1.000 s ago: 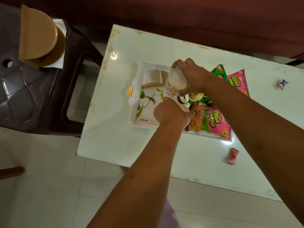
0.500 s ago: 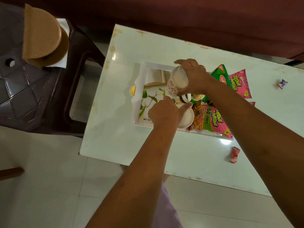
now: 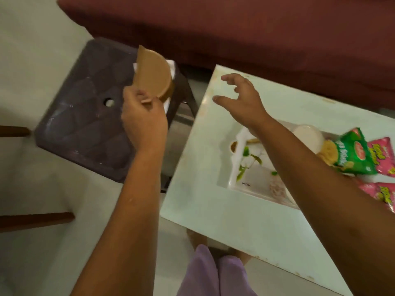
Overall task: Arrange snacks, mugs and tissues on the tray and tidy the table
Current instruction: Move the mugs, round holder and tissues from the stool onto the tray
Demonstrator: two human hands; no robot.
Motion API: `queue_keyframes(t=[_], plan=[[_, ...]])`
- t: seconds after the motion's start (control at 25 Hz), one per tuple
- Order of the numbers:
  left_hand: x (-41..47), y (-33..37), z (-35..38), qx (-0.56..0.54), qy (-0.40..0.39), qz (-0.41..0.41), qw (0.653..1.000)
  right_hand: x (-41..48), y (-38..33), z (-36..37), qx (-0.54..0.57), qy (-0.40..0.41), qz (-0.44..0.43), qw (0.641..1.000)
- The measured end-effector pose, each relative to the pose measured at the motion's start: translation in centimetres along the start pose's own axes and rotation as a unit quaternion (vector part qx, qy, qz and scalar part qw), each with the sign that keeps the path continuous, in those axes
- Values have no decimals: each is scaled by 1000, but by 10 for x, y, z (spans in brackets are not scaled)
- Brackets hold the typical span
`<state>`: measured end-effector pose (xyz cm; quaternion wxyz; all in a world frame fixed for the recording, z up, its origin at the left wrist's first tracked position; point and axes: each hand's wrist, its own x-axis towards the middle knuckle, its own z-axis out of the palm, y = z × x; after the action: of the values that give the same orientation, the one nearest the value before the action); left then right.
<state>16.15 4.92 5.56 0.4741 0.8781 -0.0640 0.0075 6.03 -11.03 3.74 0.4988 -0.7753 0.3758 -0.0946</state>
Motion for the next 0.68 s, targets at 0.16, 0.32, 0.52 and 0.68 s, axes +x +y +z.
queue_keyframes(t=[0.16, 0.32, 0.52, 0.68], plan=[[60, -24, -27, -108, 28, -62, 992, 34, -60, 61, 52, -40, -4, 998], [96, -41, -18, -88, -141, -183, 969, 59, -84, 109, 157, -27, 115, 981], [96, -37, 3, -67, -305, -179, 933, 55, -69, 137, 199, 28, 176, 964], [80, -27, 6, -115, -261, -187, 940, 45, -71, 127, 220, 87, 128, 963]])
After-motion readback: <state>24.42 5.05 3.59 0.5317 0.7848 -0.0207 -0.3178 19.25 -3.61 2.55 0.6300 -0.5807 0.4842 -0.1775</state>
